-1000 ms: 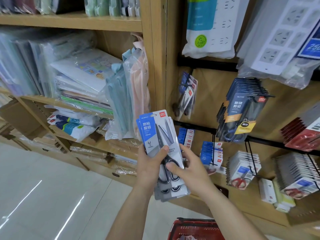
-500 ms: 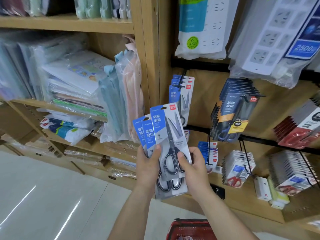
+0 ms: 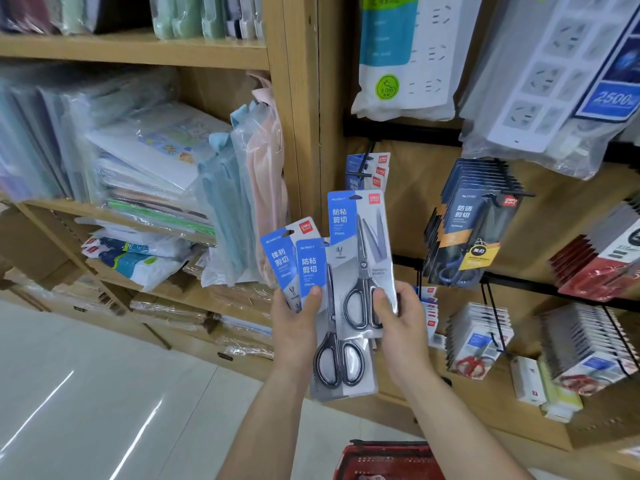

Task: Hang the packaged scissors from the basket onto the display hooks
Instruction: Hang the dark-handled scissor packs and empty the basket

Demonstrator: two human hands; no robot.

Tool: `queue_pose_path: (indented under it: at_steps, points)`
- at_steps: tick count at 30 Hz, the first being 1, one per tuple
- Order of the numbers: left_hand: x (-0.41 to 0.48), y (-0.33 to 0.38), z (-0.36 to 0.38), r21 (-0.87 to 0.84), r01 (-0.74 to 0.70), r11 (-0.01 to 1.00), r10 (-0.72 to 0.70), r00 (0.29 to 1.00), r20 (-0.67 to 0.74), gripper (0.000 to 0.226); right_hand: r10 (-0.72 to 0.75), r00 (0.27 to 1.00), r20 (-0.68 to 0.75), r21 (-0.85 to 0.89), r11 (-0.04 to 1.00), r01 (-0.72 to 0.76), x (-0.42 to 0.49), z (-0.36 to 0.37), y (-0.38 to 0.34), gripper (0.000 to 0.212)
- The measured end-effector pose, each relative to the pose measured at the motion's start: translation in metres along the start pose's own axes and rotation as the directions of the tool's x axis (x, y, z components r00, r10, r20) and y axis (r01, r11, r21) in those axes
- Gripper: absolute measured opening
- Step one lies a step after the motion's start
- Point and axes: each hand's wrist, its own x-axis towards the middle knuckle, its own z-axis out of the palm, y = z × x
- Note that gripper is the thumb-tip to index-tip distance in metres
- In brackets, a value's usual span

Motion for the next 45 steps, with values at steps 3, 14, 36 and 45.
queue_pose_path:
  at_steps: [3,14,36,45]
  points:
    - [0.002,0.000,-0.001,0.019,-0.006,1.000,0.006,1.000,-0.017,0.018,-0.022,1.000,-0.010,-0.074,0.997,0.021,0.012,-0.004,-0.003,0.004]
    - [0.002,0.000,-0.008,0.032,0.019,0.999,-0.017,0.999,-0.042,0.013,-0.079,0.996,-0.041,-0.174,0.982,0.070,0.036,-0.010,-0.017,0.005]
    - [-0.007,0.002,-0.007,-0.004,0.037,0.999,-0.037,0.998,-0.057,0.020,0.217,0.939,0.266,-0.420,0.903,-0.090,-0.036,-0.009,-0.015,0.060]
    - [-0.009,-0.011,-0.001,0.017,0.102,0.995,-0.103,0.992,0.076,0.033,0.152,0.988,0.037,-0.267,0.954,-0.137,-0.020,-0.026,0.004,0.012]
